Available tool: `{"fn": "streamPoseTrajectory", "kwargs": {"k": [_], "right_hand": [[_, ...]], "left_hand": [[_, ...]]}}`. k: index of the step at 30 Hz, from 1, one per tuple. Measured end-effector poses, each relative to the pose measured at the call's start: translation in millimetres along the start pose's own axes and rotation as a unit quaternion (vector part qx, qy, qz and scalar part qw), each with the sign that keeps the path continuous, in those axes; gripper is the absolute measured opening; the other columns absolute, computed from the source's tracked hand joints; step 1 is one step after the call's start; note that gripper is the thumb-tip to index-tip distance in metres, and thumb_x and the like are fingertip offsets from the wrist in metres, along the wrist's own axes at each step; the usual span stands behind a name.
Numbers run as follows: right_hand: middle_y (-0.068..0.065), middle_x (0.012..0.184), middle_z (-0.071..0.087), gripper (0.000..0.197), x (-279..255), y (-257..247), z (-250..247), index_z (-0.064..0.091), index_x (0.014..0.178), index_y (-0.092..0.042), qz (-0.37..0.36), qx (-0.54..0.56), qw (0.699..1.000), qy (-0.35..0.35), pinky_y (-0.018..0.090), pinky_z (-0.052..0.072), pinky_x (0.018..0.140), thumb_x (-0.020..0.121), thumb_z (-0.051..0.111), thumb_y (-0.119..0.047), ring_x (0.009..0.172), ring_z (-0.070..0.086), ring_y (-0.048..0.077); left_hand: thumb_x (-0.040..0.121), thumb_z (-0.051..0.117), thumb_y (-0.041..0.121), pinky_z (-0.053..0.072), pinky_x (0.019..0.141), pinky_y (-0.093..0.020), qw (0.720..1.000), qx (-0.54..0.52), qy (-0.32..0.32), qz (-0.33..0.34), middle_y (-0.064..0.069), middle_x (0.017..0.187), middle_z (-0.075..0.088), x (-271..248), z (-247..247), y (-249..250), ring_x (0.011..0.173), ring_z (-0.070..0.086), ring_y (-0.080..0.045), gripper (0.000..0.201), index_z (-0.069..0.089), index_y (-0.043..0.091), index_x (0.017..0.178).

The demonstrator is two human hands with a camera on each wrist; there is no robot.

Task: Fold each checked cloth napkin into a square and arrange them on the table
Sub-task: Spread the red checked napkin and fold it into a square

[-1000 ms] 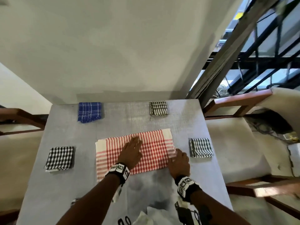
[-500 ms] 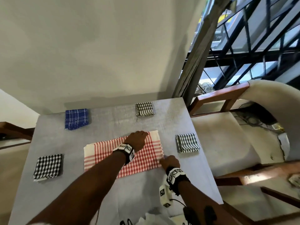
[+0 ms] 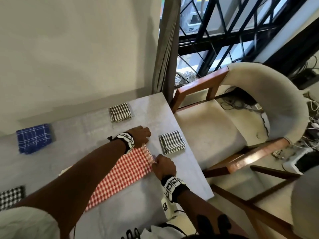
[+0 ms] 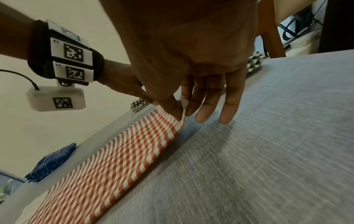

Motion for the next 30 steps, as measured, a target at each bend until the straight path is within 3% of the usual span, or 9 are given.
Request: {"fn": "streamPoseTrajectory", "kwargs": {"k": [2, 5, 10, 16, 20, 23, 26, 30], "right_hand": [[0.004, 0.103, 0.068, 0.025, 1, 4, -2, 0.060, 0.102, -0.020, -0.002, 0.014, 1.000, 0.003, 0.030, 0.043, 0.073, 0.093, 0.052, -0.041, 0.098, 0.063, 0.026], [0.001, 0.088, 0.066, 0.022, 2, 5, -11, 0.055, 0.088, -0.021, -0.004, 0.046, 0.998, 0.031, 0.029, 0.044, 0.064, 0.092, 0.054, -0.043, 0.082, 0.063, 0.023], [-0.008, 0.081, 0.061, 0.014, -8, -10, -31, 0.057, 0.086, -0.026, -0.072, 0.055, 0.992, 0.084, 0.028, 0.043, 0.061, 0.087, 0.057, -0.039, 0.072, 0.057, 0.014], [-0.011, 0.086, 0.063, 0.009, -38, -44, -28, 0.057, 0.090, -0.030, -0.151, 0.078, 0.980, 0.104, 0.029, 0.048, 0.063, 0.087, 0.061, -0.037, 0.071, 0.058, 0.010], [-0.009, 0.093, 0.067, 0.013, -70, -88, -5, 0.058, 0.098, -0.030, -0.245, 0.051, 0.964, 0.088, 0.028, 0.049, 0.065, 0.087, 0.061, -0.038, 0.076, 0.063, 0.014], [-0.003, 0.088, 0.069, 0.016, -100, -122, 20, 0.063, 0.096, -0.025, -0.325, 0.032, 0.941, 0.092, 0.029, 0.048, 0.059, 0.083, 0.067, -0.033, 0.072, 0.066, 0.022], [-0.004, 0.088, 0.070, 0.018, -119, -144, 47, 0.065, 0.098, -0.025, -0.353, 0.019, 0.932, 0.081, 0.030, 0.051, 0.059, 0.082, 0.066, -0.034, 0.072, 0.067, 0.021], [-0.005, 0.085, 0.069, 0.017, -136, -166, 82, 0.067, 0.093, -0.025, -0.365, 0.003, 0.929, 0.062, 0.021, 0.043, 0.055, 0.076, 0.070, -0.030, 0.068, 0.066, 0.019]], "left_hand": [[0.095, 0.046, 0.024, 0.036, 0.096, -0.038, 0.999, -0.022, -0.006, -0.038, -0.004, 0.135, 0.051, -3, -4, -13, 0.127, 0.041, -0.027, 0.031, 0.060, 0.019, 0.122], [0.097, 0.047, 0.025, 0.042, 0.095, -0.036, 0.988, -0.119, -0.033, -0.094, -0.003, 0.126, 0.061, -12, -9, -35, 0.117, 0.054, -0.026, 0.031, 0.061, 0.020, 0.125], [0.090, 0.055, 0.014, 0.046, 0.091, -0.033, 0.955, -0.251, 0.003, -0.156, -0.005, 0.115, 0.068, -39, -8, -64, 0.109, 0.059, -0.025, 0.027, 0.069, 0.015, 0.113], [0.082, 0.064, 0.012, 0.045, 0.073, -0.028, 0.931, -0.289, 0.063, -0.214, -0.004, 0.094, 0.070, -95, -9, -80, 0.091, 0.064, -0.023, 0.014, 0.070, 0.018, 0.094], [0.084, 0.060, 0.011, 0.046, 0.075, -0.033, 0.926, -0.291, 0.054, -0.234, -0.006, 0.097, 0.061, -141, 7, -71, 0.092, 0.057, -0.025, 0.018, 0.064, 0.018, 0.100], [0.082, 0.060, 0.012, 0.049, 0.078, -0.036, 0.915, -0.306, 0.068, -0.253, -0.002, 0.095, 0.059, -185, 30, -63, 0.094, 0.057, -0.024, 0.018, 0.064, 0.024, 0.095], [0.082, 0.060, 0.012, 0.049, 0.081, -0.038, 0.905, -0.319, 0.086, -0.267, -0.003, 0.096, 0.064, -222, 54, -51, 0.096, 0.055, -0.023, 0.017, 0.065, 0.023, 0.094], [0.082, 0.060, 0.011, 0.043, 0.078, -0.030, 0.884, -0.342, 0.092, -0.305, -0.002, 0.098, 0.063, -263, 98, -35, 0.099, 0.054, -0.020, 0.020, 0.065, 0.021, 0.098]]}}
Point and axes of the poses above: each hand's wrist, its own x-axis towards the middle knuckle, its own z-axis out of the palm, y = z × x, the point moved 8 cm from there along x, towards the middle knuckle
